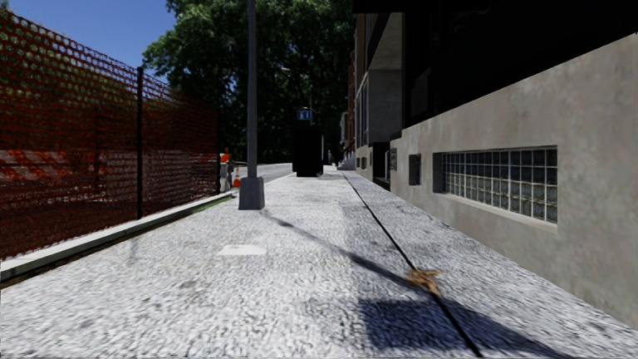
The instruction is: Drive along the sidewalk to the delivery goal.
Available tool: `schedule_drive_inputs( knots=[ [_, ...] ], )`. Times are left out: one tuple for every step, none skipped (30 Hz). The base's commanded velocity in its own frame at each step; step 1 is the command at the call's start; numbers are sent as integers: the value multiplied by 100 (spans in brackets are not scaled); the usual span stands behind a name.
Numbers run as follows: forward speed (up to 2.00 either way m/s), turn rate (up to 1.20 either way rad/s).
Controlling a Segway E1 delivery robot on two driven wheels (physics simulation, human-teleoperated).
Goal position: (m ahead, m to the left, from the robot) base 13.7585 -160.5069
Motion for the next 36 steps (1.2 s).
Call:
schedule_drive_inputs(
  knots=[
    [200,0],
    [200,0],
    [200,0],
    [200,0],
    [200,0],
    [200,0],
    [200,0],
    [200,0],
    [200,0],
    [200,0],
    [200,0],
    [200,0],
    [200,0],
    [200,0],
    [200,0],
    [200,0],
    [200,0],
    [200,0],
    [200,0],
    [200,0],
    [200,0],
    [200,0],
    [200,0],
    [200,0],
    [200,0],
    [200,0],
    [200,0],
    [200,0],
    [200,0],
    [200,0],
    [200,0],
    [200,0],
    [200,0],
    [200,0],
    [200,0],
    [200,0]
  ],
)
